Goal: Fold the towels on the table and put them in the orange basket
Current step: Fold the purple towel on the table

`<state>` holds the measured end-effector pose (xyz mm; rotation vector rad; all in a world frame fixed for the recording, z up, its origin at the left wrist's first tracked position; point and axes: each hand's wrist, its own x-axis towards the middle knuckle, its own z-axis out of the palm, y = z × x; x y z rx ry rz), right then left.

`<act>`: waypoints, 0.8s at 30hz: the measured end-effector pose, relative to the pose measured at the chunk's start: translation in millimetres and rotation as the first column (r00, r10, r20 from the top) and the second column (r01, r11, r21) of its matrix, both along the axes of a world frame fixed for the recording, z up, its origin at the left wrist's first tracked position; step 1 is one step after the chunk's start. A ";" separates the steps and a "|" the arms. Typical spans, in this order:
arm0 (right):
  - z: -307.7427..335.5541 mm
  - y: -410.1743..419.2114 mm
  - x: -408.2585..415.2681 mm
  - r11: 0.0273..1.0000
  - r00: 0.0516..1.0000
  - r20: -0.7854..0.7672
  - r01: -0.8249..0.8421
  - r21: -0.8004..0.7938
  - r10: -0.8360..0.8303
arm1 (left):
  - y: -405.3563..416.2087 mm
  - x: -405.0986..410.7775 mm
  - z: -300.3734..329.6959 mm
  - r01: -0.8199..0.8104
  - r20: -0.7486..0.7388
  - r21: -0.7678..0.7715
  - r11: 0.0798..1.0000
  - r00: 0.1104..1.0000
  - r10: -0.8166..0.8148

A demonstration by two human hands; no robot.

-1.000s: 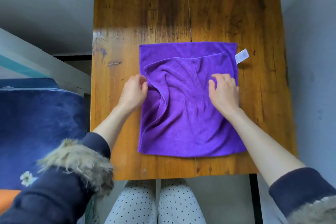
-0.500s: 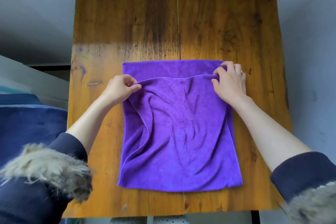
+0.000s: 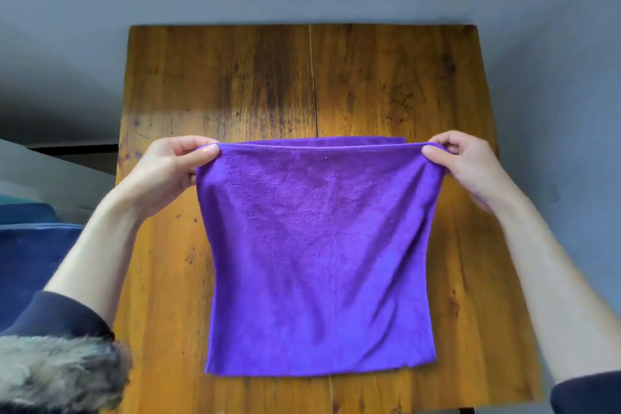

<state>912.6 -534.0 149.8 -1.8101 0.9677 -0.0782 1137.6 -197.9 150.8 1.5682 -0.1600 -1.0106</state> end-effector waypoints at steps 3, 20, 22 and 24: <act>-15.4 -4.3 19.2 0.997 0.999 -0.038 0.006 -0.078 -0.009 | -15.8 11.3 -11.5 -0.034 0.195 0.173 0.984 0.981 0.000; -61.8 -5.6 58.6 0.882 0.931 -0.335 -0.275 -0.382 0.145 | -39.2 34.2 -69.0 -0.054 0.589 0.630 0.775 0.683 -0.432; -61.7 -4.2 60.7 0.885 0.920 -0.360 -0.291 -0.364 0.155 | -41.4 35.2 -66.7 -0.038 0.576 0.648 0.761 0.678 -0.457; -61.5 -2.3 61.3 0.900 0.925 -0.351 -0.271 -0.343 0.145 | -42.2 34.4 -65.2 -0.003 0.570 0.644 0.765 0.669 -0.477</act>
